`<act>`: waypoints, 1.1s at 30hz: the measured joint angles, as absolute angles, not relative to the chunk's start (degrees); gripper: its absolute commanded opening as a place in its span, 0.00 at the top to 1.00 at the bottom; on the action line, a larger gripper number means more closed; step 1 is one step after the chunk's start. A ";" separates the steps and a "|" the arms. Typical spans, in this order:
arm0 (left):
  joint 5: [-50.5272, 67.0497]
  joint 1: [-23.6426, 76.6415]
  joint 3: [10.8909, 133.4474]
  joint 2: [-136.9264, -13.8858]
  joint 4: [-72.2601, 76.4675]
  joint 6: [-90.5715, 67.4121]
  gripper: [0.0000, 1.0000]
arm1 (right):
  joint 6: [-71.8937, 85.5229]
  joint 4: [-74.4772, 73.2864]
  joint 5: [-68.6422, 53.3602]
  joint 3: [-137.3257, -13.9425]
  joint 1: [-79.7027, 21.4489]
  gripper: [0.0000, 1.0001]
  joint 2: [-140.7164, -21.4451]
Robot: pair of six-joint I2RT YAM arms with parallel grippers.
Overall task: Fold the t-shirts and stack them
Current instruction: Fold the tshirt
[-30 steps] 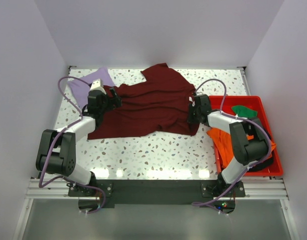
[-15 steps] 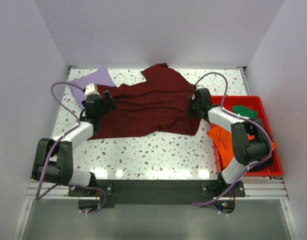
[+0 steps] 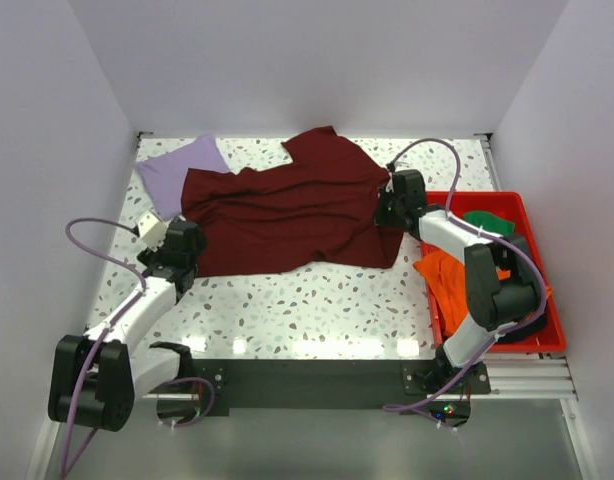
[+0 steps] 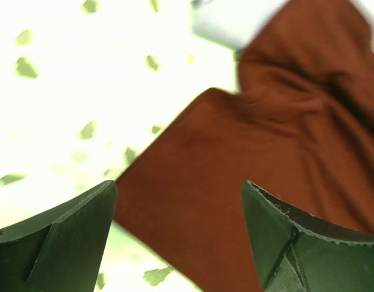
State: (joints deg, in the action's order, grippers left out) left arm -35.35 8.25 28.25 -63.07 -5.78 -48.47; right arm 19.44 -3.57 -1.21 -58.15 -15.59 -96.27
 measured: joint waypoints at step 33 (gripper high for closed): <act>-28.14 -2.48 22.41 -62.52 -13.47 -57.14 0.41 | 19.49 -0.34 -6.24 -56.80 -13.10 1.00 -96.25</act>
State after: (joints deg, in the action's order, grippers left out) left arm -28.14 -2.48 22.41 -62.52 -13.47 -57.14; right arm 19.49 -0.34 -6.24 -56.80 -13.10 -96.25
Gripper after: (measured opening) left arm 0.592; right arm 0.011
